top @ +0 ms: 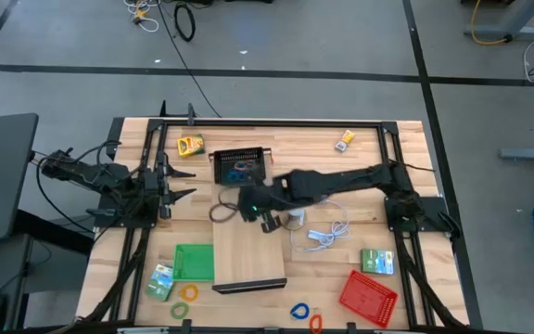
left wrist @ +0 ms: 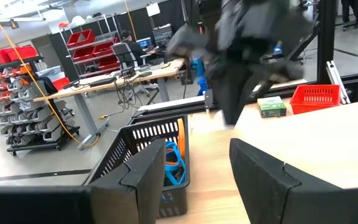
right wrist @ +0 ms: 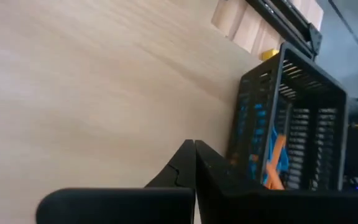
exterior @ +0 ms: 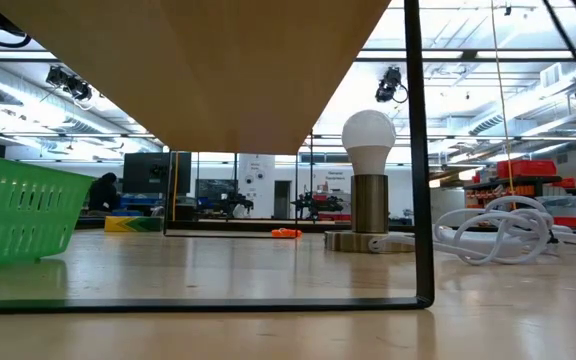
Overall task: Pick & Place Office Desk Supplies
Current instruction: Put the top blue spiral keychain into the green bin
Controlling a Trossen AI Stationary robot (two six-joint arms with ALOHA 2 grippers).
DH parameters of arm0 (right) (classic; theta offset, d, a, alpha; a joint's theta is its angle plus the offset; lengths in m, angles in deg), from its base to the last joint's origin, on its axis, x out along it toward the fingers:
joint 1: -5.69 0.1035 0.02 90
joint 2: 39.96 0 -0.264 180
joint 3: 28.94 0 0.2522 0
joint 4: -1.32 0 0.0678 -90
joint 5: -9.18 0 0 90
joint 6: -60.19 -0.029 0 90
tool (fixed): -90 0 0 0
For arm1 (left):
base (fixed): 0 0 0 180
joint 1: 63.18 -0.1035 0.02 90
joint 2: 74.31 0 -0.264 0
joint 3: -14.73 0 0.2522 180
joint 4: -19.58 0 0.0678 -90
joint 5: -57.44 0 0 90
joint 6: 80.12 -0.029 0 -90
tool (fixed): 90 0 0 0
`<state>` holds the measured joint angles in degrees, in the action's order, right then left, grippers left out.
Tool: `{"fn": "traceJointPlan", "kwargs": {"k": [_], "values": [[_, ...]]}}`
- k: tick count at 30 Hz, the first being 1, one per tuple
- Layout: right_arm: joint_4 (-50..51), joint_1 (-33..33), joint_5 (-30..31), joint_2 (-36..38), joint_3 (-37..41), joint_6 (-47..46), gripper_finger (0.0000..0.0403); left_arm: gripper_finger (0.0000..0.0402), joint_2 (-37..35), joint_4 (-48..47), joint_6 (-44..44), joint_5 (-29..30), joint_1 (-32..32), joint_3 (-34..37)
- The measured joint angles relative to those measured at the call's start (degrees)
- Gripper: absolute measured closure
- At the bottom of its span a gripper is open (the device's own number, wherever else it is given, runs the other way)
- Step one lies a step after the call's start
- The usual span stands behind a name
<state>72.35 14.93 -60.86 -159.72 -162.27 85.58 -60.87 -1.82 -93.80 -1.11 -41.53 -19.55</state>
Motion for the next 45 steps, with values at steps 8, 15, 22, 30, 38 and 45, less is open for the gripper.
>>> {"fn": "traceJointPlan", "kwargs": {"k": [8,15,22,30,38,45], "values": [[17.3,4.9,1.4,7.3,0.0,-19.0,0.0403,0.0216,0.0,-1.4,1.0,0.0,0.0,0.0],[33.1,5.0,1.0,9.1,0.0,-32.3,0.0403,0.0216,0.0,-2.2,1.8,0.0,0.0,0.0],[-1.7,5.2,-21.5,14.3,16.4,-25.6,0.0403,0.0216,0.0,-1.8,2.5,-1.1,0.0,0.0],[-49.2,4.8,-34.6,20.5,35.6,-16.8,0.0403,0.0216,0.0,-0.8,2.3,-1.9,0.0,0.0],[-56.2,3.5,-26.3,35.5,55.9,-16.9,0.0403,0.0216,0.0,-0.8,3.3,-1.9,0.0,0.0],[-60.9,0.0,-15.8,54.6,79.7,-23.6,0.0402,0.0216,0.0,-1.2,4.9,-2.0,0.0,0.0]]}}
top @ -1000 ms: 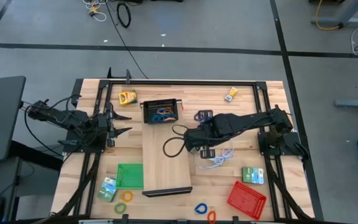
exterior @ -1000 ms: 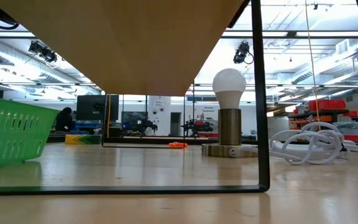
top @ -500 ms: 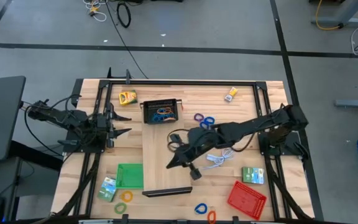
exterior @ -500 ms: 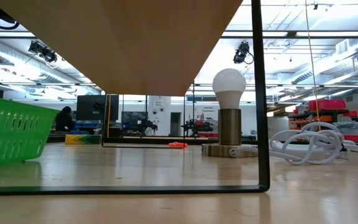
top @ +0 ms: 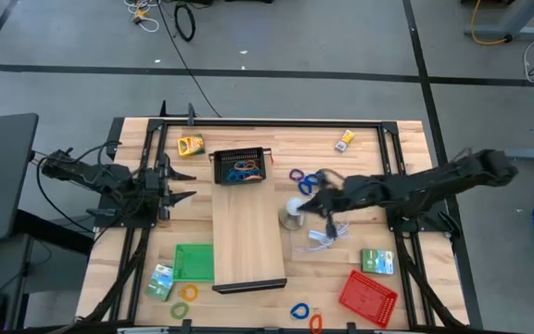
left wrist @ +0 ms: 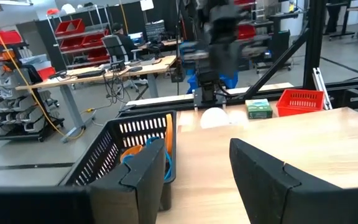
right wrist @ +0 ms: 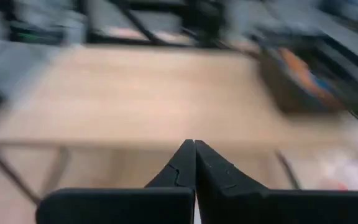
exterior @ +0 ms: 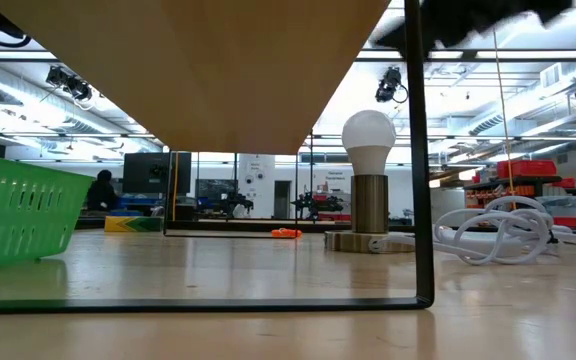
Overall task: Pick & Place Office Desk Supplies
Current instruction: Put the top blue spiral keychain into the green bin
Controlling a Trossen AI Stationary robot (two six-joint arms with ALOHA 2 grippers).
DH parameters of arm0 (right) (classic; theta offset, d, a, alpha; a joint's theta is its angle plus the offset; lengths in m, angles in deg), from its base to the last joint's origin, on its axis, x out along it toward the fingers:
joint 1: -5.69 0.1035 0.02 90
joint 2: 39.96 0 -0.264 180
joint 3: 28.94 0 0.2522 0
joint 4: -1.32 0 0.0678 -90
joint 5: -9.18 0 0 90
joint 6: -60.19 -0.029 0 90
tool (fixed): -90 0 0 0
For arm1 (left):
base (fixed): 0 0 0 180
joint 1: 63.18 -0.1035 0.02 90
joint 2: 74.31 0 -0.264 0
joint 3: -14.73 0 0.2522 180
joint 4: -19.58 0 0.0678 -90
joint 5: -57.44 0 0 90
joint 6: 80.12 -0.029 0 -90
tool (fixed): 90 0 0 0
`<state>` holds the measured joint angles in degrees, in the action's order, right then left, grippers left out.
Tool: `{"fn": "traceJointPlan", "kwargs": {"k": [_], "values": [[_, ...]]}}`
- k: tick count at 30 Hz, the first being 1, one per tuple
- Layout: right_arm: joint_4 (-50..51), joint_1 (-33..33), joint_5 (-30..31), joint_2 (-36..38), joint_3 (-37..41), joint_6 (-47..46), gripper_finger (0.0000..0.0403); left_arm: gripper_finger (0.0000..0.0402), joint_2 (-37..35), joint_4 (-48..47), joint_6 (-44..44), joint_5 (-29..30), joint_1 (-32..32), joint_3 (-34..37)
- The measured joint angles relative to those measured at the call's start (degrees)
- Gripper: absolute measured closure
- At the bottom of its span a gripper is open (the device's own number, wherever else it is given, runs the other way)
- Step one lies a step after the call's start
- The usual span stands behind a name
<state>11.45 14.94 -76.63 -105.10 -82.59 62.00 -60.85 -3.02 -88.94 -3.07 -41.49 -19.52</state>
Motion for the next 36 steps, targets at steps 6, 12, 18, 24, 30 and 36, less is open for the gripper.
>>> {"fn": "traceJointPlan", "kwargs": {"k": [6,12,18,24,30,36], "values": [[8.1,-5.8,7.0,9.8,7.7,-7.2,0.0375,0.0216,1.3,-2.9,5.0,0.8,0.0,0.0],[12.3,-9.9,7.1,10.0,7.8,-4.8,0.0313,0.0216,5.5,-3.9,8.4,5.0,-0.1,0.0],[17.7,-17.6,4.6,8.6,7.7,-4.7,0.0262,0.0216,7.5,-3.8,9.4,9.5,-0.7,0.0],[18.5,-26.6,0.2,0.5,7.4,-4.2,0.0252,0.0216,7.6,-3.9,10.0,9.3,-5.2,0.0],[18.1,-32.3,-2.6,-11.7,3.9,1.6,0.0252,0.0216,7.5,-3.7,9.9,5.6,-9.2,0.0],[18.5,-33.8,-4.4,-20.7,0.0,6.5,0.0252,0.0216,7.5,-3.5,9.5,3.9,-11.8,0.0]]}}
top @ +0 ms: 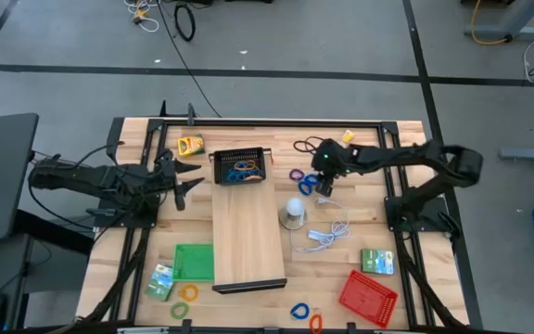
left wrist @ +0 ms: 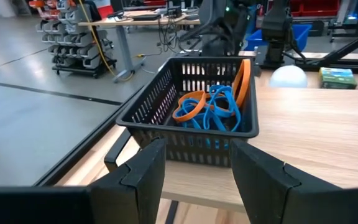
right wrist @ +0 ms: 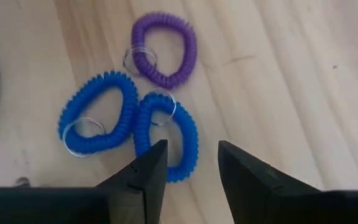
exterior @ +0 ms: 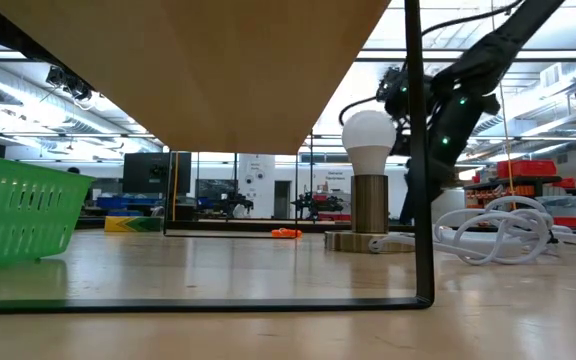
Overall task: Pick & Place Office Desk Supplies
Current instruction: Put the top blue spiral keychain into the green bin
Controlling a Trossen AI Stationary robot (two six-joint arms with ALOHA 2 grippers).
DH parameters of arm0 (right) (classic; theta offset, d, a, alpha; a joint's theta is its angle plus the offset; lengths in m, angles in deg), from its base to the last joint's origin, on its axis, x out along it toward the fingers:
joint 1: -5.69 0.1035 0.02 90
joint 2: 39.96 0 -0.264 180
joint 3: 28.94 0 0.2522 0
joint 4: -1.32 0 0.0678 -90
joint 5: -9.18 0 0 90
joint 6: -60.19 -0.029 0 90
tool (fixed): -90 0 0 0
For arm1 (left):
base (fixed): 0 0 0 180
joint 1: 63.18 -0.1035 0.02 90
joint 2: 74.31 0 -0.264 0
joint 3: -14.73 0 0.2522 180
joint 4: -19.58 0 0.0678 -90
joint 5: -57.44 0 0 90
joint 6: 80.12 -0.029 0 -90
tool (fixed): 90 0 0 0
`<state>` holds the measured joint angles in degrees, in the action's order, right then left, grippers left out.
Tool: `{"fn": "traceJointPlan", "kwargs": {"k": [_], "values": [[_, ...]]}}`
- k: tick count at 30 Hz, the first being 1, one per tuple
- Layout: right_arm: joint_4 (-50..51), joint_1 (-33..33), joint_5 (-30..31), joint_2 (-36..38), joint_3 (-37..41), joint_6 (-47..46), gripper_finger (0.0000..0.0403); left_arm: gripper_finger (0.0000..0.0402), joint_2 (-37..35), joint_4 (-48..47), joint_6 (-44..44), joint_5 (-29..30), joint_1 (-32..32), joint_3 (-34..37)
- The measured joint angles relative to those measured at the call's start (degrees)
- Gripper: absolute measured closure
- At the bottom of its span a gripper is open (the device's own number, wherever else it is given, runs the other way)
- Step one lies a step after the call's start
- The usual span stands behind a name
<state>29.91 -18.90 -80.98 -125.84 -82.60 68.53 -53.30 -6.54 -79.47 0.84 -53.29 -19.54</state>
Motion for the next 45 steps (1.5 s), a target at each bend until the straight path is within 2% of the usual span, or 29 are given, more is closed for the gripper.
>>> {"fn": "traceJointPlan", "kwargs": {"k": [6,12,15,19,23,31,38,43,45], "values": [[0.9,0.0,0.1,-5.3,-1.5,2.0,0.0252,0.0216,0.0,0.1,-0.1,-2.0,-1.2,0.0],[0.4,0.5,0.9,-6.9,-1.7,2.4,0.0258,0.0216,0.0,0.2,-0.2,-2.4,-1.4,0.0],[0.7,0.9,2.0,-6.9,-1.7,0.8,0.0296,0.0216,0.0,0.2,-0.1,-2.4,-1.4,0.0],[1.1,1.2,2.6,-6.9,-1.7,0.0,0.0382,0.0216,0.0,0.8,-0.1,-2.4,-1.4,0.0],[1.3,2.6,6.4,-6.3,-1.6,-1.7,0.0389,0.0216,0.0,1.0,-0.2,-2.4,-1.4,0.0],[5.2,5.1,16.2,0.6,-1.4,-3.3,0.0398,0.0216,0.0,1.3,-0.8,-2.4,-1.4,0.0],[5.9,8.1,23.9,11.9,-1.4,-4.5,0.0398,0.0216,0.0,5.3,-3.0,-4.5,-1.4,0.0],[0.2,12.1,24.6,19.9,-1.4,-4.7,0.0398,0.0216,0.0,10.7,-3.7,-9.4,-1.4,0.0],[-4.0,14.2,22.6,22.1,-1.4,-3.5,0.0398,0.0216,0.0,13.2,-3.9,-12.2,-1.4,0.0]]}}
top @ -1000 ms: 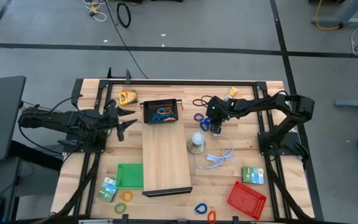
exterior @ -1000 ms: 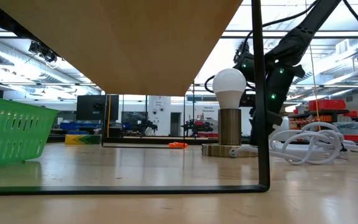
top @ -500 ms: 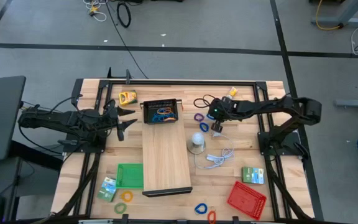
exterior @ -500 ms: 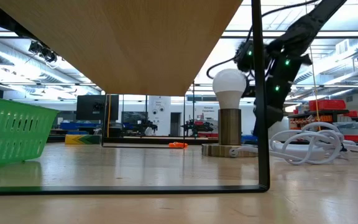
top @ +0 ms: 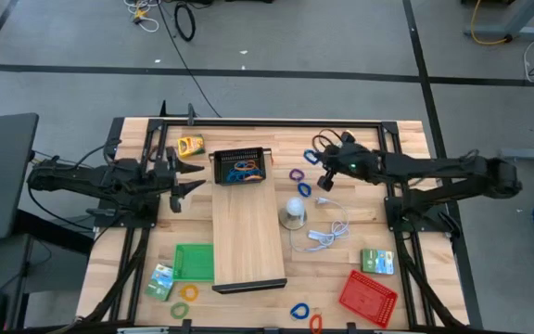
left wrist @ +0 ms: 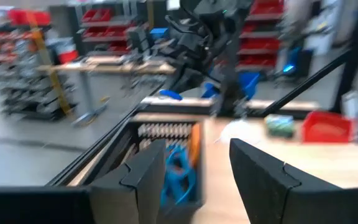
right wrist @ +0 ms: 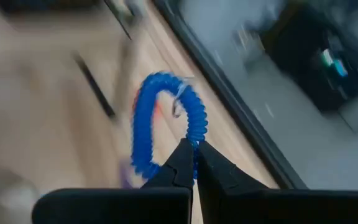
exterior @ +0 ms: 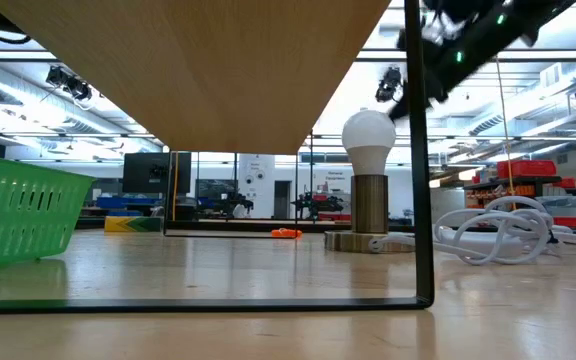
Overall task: Pick & Place Office Desk Supplies
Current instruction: Put the top blue spiral keychain into the green bin
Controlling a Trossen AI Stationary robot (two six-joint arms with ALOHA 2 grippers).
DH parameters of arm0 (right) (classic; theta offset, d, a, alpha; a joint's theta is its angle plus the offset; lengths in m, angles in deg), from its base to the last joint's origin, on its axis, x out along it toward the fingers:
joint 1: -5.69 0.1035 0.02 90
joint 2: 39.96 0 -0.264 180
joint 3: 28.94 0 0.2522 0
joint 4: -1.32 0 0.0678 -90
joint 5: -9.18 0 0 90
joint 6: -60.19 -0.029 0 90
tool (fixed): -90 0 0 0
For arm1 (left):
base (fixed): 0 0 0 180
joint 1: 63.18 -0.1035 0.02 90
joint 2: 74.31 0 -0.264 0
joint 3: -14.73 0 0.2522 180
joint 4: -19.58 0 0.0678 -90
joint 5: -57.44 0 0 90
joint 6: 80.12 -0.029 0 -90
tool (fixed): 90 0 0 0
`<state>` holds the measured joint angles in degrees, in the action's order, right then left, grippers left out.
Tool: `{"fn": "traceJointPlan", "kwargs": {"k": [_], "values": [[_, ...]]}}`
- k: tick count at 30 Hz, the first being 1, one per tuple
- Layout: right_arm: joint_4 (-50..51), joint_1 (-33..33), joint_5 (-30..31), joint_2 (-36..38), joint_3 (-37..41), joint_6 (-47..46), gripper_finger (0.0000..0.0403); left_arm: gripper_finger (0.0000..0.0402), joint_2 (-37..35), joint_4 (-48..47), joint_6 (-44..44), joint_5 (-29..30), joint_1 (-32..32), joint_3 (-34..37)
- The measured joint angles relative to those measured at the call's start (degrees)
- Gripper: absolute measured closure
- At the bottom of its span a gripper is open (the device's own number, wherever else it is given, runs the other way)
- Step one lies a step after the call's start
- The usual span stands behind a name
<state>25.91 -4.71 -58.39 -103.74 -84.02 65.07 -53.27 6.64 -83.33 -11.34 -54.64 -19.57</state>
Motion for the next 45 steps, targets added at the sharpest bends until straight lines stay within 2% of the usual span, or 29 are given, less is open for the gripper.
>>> {"fn": "traceJointPlan", "kwargs": {"k": [5,12,17,25,31,35,45], "values": [[-14.9,4.8,-9.2,1.2,-0.1,2.3,0.0398,0.0216,1.6,5.1,-0.4,-5.7,0.0,0.0],[-30.8,9.6,-18.2,-2.3,-0.7,3.9,0.0398,0.0216,6.4,12.2,-0.4,-10.1,0.0,0.0],[-31.2,11.8,-23.8,-8.6,-6.5,4.0,0.0398,0.0216,10.7,17.2,-0.4,-13.6,0.0,0.0],[-29.7,14.2,-34.3,-23.2,-20.0,5.5,0.0398,0.0216,17.8,26.8,0.4,-22.1,0.0,0.0],[-28.3,14.0,-41.0,-28.7,-26.5,4.6,0.0398,0.0216,22.0,30.1,0.8,-30.0,0.0,-1.1],[-27.6,14.0,-42.0,-30.1,-28.7,4.3,0.0398,0.0216,25.3,32.3,0.5,-33.1,0.0,-2.6],[-26.9,14.0,-42.4,-30.1,-29.2,3.3,0.0398,0.0216,35.7,35.0,-3.5,-34.4,0.0,-8.8]]}}
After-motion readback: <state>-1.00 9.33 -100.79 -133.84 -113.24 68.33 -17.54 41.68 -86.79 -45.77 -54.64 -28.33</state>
